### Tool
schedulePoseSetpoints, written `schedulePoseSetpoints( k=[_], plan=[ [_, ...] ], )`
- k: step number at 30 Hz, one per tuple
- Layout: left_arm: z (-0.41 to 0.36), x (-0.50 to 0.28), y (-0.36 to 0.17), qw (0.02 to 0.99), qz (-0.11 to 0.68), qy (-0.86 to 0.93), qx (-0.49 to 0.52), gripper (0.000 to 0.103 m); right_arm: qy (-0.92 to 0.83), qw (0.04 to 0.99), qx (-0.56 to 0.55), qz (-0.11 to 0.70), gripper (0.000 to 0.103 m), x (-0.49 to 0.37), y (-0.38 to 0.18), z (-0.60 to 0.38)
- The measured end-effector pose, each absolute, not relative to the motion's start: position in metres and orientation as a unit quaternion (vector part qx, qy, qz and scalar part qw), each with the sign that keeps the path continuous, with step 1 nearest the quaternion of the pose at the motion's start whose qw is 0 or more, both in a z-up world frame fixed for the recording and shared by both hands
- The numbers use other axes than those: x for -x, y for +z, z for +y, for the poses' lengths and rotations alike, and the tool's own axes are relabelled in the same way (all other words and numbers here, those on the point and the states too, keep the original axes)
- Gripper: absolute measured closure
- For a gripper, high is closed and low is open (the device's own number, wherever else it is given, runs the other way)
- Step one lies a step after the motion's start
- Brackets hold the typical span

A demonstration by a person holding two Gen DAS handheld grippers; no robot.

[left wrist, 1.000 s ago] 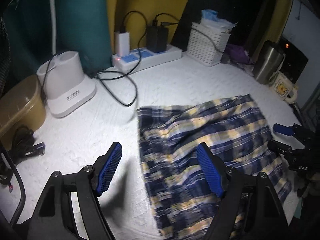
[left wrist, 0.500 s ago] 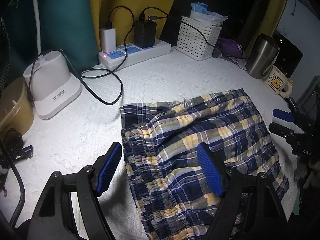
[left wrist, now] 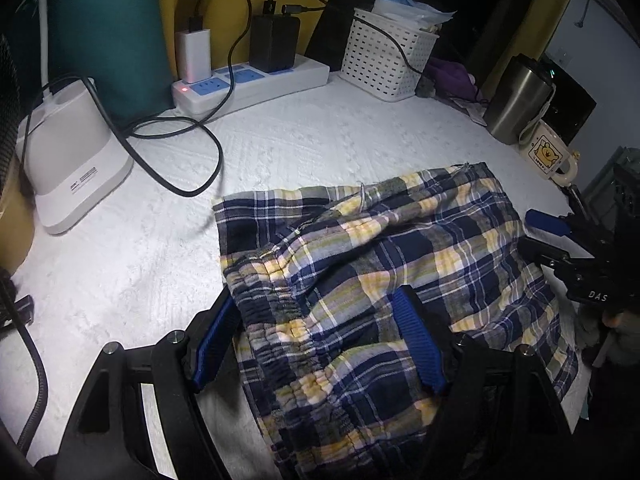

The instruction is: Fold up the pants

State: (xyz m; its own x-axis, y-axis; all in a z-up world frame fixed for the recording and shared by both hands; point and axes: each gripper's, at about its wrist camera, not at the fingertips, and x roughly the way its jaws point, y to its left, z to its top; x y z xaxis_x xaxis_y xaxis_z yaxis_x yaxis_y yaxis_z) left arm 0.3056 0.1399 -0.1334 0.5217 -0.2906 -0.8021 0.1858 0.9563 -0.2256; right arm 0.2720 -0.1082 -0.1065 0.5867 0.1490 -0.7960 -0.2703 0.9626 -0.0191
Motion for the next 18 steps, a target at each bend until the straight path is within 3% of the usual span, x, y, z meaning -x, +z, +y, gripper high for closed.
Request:
schedulePoseSetpoints(
  k=[5,8,10,14,18],
  plan=[
    [0.141,-0.305,-0.136,0.872,0.46,-0.157,0.054,0.025,0.134,0.884,0.048,0.446,0.034,-0.285,-0.111,-0.104],
    [0.143,-0.307,-0.136,0.872,0.455,-0.171,0.051,0.025,0.147,0.88,0.038,0.45,0.03,-0.293,-0.114,-0.099],
    [0.14,-0.308,-0.136,0.872,0.456,-0.173,0.048,0.025,0.158,0.877,0.03,0.453,0.021,-0.298,-0.115,-0.097],
    [0.13,-0.308,-0.137,0.874,0.45,-0.178,0.043,0.029,0.175,0.873,0.011,0.454,0.018,-0.305,-0.115,-0.095],
    [0.131,-0.308,-0.137,0.872,0.448,-0.189,0.057,0.05,0.192,0.869,0.008,0.455,0.018,-0.309,-0.114,-0.088]
  ],
)
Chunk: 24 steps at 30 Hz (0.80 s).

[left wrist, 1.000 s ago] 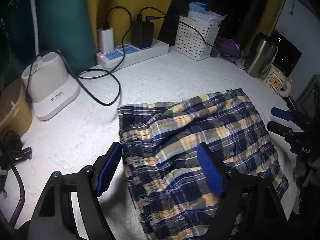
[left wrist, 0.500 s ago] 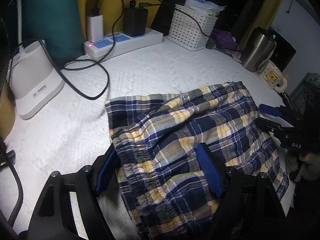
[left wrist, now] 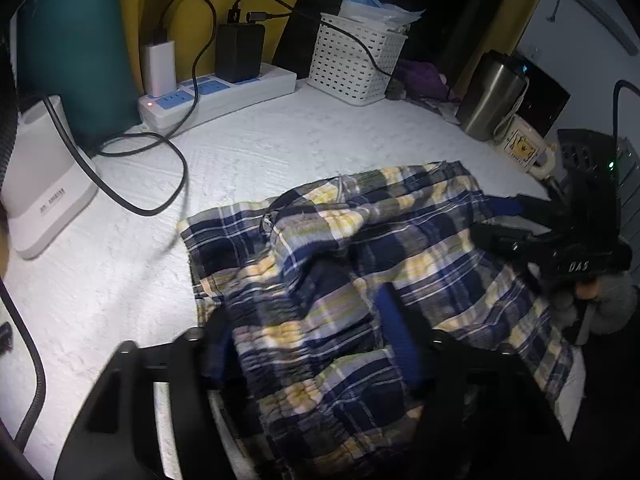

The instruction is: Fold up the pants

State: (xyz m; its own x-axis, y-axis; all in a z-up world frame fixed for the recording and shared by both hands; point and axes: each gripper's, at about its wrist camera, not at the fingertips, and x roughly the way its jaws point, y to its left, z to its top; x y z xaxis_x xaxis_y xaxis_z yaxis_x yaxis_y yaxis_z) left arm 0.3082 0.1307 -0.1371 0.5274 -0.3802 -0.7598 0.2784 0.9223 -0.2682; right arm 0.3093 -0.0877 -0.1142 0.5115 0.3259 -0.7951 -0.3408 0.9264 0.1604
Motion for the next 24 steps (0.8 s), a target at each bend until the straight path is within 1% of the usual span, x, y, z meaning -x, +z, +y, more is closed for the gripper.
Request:
schedulePoseSetpoints(
  k=[4,6,7,9,11,12,13,14,16,19,23,24],
  plan=[
    [0.121,-0.304,-0.136,0.876,0.445,-0.183,0.037,0.059,0.215,0.862,0.024,0.458,0.018,-0.313,-0.114,-0.068],
    [0.122,-0.305,-0.135,0.875,0.449,-0.175,0.04,0.059,0.213,0.862,0.037,0.458,0.018,-0.315,-0.114,-0.059],
    [0.123,-0.305,-0.134,0.875,0.452,-0.17,0.041,0.056,0.211,0.862,0.042,0.459,0.018,-0.315,-0.114,-0.058],
    [0.126,-0.306,-0.132,0.873,0.46,-0.156,0.048,0.054,0.209,0.863,0.038,0.459,0.018,-0.315,-0.113,-0.059],
    [0.129,-0.304,-0.129,0.873,0.464,-0.14,0.043,0.046,0.208,0.863,0.03,0.459,0.018,-0.315,-0.113,-0.062],
    [0.131,-0.302,-0.128,0.877,0.462,-0.129,0.036,0.038,0.207,0.864,0.028,0.459,0.018,-0.315,-0.112,-0.064],
    [0.133,-0.3,-0.127,0.88,0.459,-0.118,0.03,0.033,0.206,0.864,0.027,0.459,0.018,-0.314,-0.112,-0.065],
    [0.134,-0.299,-0.128,0.881,0.459,-0.112,0.029,0.031,0.205,0.864,0.028,0.459,0.018,-0.314,-0.112,-0.065],
    [0.14,-0.297,-0.132,0.88,0.462,-0.103,0.042,0.022,0.203,0.864,0.029,0.459,0.018,-0.313,-0.111,-0.065],
    [0.145,-0.297,-0.138,0.881,0.456,-0.112,0.057,0.014,0.202,0.865,0.027,0.459,0.018,-0.31,-0.109,-0.069],
    [0.143,-0.3,-0.138,0.881,0.456,-0.112,0.063,0.013,0.203,0.865,0.02,0.459,0.018,-0.307,-0.106,-0.071],
    [0.141,-0.299,-0.137,0.881,0.454,-0.117,0.063,0.018,0.205,0.864,0.02,0.459,0.018,-0.307,-0.106,-0.071]
  ],
)
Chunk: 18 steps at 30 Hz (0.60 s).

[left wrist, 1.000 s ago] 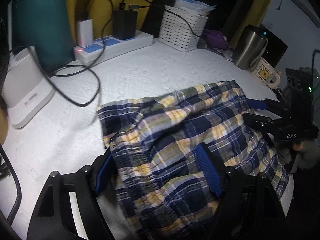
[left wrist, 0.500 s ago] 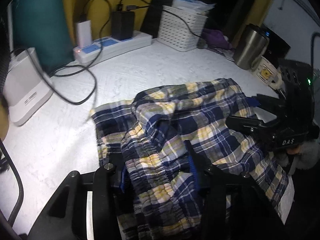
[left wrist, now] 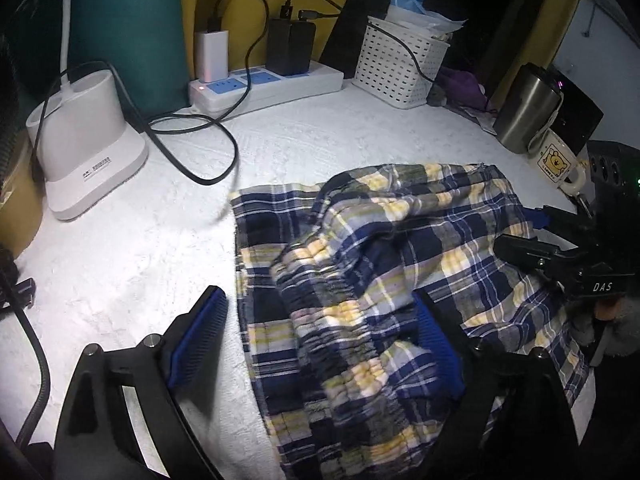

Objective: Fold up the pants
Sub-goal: 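Grasp the pants waistband with both grippers and lift the bundle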

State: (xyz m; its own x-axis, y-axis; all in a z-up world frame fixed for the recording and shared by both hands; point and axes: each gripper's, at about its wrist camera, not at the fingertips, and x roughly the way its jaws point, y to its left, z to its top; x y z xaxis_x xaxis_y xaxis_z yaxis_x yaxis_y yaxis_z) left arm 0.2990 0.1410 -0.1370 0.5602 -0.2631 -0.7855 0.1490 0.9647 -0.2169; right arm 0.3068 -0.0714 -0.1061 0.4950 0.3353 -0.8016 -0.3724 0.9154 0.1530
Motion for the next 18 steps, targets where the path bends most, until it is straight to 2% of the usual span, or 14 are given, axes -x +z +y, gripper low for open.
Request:
schedulePoseSetpoints(
  k=[1,3,6,8,10,13,15,18],
  plan=[
    [0.138,-0.297,-0.136,0.88,0.453,-0.128,0.062,0.031,0.207,0.864,0.021,0.458,0.021,-0.306,-0.106,-0.071],
    [0.131,-0.295,-0.133,0.876,0.452,-0.153,0.072,0.047,0.21,0.863,0.026,0.459,0.025,-0.305,-0.106,-0.069],
    [0.12,-0.293,-0.133,0.88,0.446,-0.157,0.052,0.05,0.213,0.861,0.029,0.46,0.028,-0.306,-0.106,-0.066],
    [0.12,-0.293,-0.131,0.878,0.446,-0.161,0.063,0.058,0.217,0.86,0.024,0.46,0.034,-0.307,-0.105,-0.066],
    [0.12,-0.293,-0.131,0.878,0.445,-0.163,0.068,0.066,0.225,0.858,0.015,0.461,0.055,-0.309,-0.105,-0.067],
    [0.115,-0.287,-0.125,0.882,0.439,-0.164,0.059,0.073,0.232,0.858,0.016,0.458,0.076,-0.307,-0.102,-0.064],
    [0.112,-0.283,-0.121,0.886,0.432,-0.162,0.05,0.075,0.231,0.862,0.017,0.452,0.081,-0.303,-0.098,-0.062],
    [0.109,-0.275,-0.109,0.894,0.416,-0.161,0.044,0.076,0.228,0.87,0.022,0.437,0.083,-0.293,-0.084,-0.058]
  ],
)
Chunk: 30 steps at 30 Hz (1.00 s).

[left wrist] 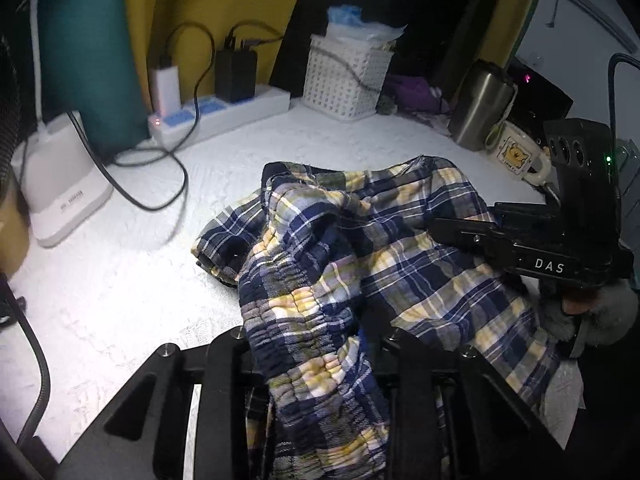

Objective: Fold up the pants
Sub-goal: 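Grasp the pants waistband with both grippers and lift the bundle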

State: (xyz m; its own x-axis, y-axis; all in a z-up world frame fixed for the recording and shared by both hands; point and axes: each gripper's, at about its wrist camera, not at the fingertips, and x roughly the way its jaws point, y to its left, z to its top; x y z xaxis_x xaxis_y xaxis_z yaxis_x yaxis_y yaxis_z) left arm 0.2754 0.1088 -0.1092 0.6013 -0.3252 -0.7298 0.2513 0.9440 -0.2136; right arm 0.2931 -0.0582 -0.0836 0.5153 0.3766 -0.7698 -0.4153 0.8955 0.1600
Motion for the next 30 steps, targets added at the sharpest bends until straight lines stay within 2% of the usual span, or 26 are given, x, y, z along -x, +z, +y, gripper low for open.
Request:
schedulePoseSetpoints(
  k=[11,30],
  plan=[
    [0.105,-0.235,-0.061,0.924,0.348,-0.155,0.029,0.077,0.229,0.903,0.045,0.36,0.084,-0.242,-0.016,-0.054],
    [0.103,-0.137,0.017,0.966,0.224,-0.128,-0.002,0.077,0.245,0.935,0.071,0.246,0.084,-0.153,0.071,-0.035]
  ],
)
